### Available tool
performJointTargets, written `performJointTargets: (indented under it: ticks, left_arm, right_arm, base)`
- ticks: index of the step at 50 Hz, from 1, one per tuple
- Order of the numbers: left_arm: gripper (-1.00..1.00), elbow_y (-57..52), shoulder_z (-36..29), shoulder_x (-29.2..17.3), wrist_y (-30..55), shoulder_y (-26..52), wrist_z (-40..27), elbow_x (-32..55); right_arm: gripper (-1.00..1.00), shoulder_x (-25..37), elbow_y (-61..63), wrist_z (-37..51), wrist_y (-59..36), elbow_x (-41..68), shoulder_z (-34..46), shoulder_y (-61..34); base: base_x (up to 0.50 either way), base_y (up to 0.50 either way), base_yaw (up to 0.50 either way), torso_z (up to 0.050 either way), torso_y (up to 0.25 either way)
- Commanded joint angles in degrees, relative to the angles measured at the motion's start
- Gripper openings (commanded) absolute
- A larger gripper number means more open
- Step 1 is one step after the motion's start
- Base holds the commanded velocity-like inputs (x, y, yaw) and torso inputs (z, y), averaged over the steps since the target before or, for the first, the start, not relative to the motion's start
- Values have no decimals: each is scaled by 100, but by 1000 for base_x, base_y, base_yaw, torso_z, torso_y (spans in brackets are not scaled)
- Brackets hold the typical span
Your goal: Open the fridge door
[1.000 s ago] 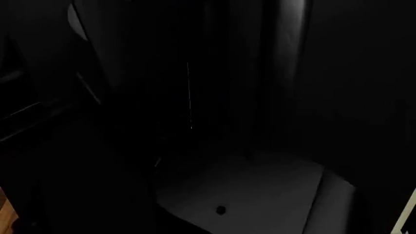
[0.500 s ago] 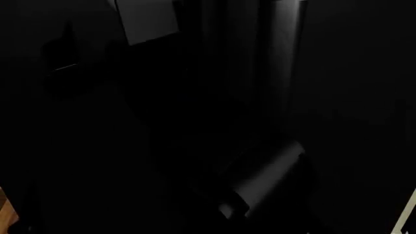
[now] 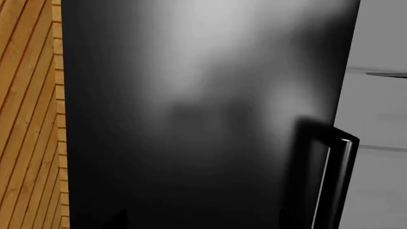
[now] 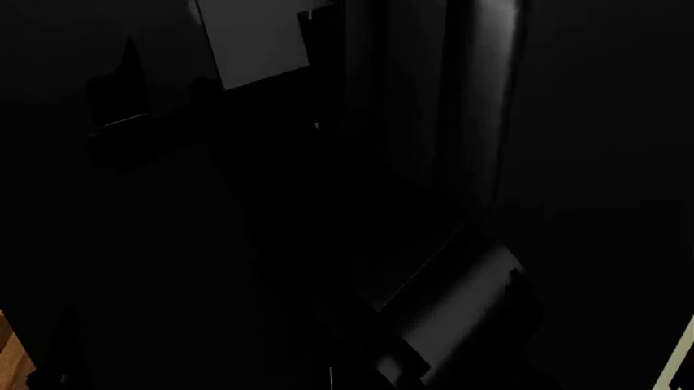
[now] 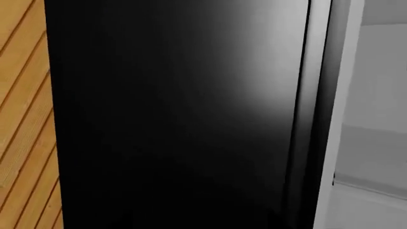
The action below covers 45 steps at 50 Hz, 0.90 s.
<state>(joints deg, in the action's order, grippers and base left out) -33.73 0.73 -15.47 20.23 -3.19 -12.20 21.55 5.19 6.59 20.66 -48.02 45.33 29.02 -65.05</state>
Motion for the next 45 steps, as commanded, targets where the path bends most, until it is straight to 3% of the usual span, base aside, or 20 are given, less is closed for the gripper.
performJointTargets:
  ticks: [1,9,11,14,17,23,25,28,33,41,45]
  left_arm:
    - [100,174,-87,15,-137,70,24,-94]
    - [100,246,-168,18,-177,139,63,-81]
    - [100,291,-318,34,-174,228,149,-83]
    - [100,269,-347,24,-162,236,149,-79]
    - [100,238,-360,13,-146,231,137,-72]
    - [100,221,-446,3,-107,278,141,-69]
    - [100,224,-477,-3,-99,305,154,-62]
    - [100,250,-533,1,-97,339,170,-68]
    - [100,263,-600,-5,-61,398,177,-66]
    - [100,251,-629,-27,-53,431,179,-37]
    - [100,307,-647,-35,-91,458,220,-11]
  right_arm:
    - [100,751,514,1558,-706,-437,-665,269]
    - [100,1047,1676,2384,-1646,18,-1106,398]
    - [100,1253,3194,3683,-3365,1442,-2458,442]
    - [100,1227,3476,4176,-3976,2104,-3026,374]
    - [100,1363,3533,4712,-4140,2778,-3291,380]
    - [100,1991,3375,6737,-3950,4993,-3250,198]
    - [100,2732,3496,6930,-3192,5265,-2806,205]
    - [100,4263,3780,6932,-1311,5388,-1493,-1]
    - [100,5976,4174,6932,737,5471,492,-915]
    - [100,7508,4672,6932,1828,5815,2504,-2702]
    - [100,8201,4983,6931,2015,6071,2822,-3130]
  base:
    - [32,-23,-17,0,-10]
    - [24,-22,-15,-3,-6]
    - [0,-12,-11,0,0]
    - [5,-9,-10,0,0]
    - [0,-9,-9,0,0]
    - [35,-13,-7,0,-2]
    - [57,-24,-3,0,0]
    - [46,-25,-2,0,0]
    - [31,-23,-4,7,0]
    - [15,-20,0,3,3]
    - [0,-17,0,0,0]
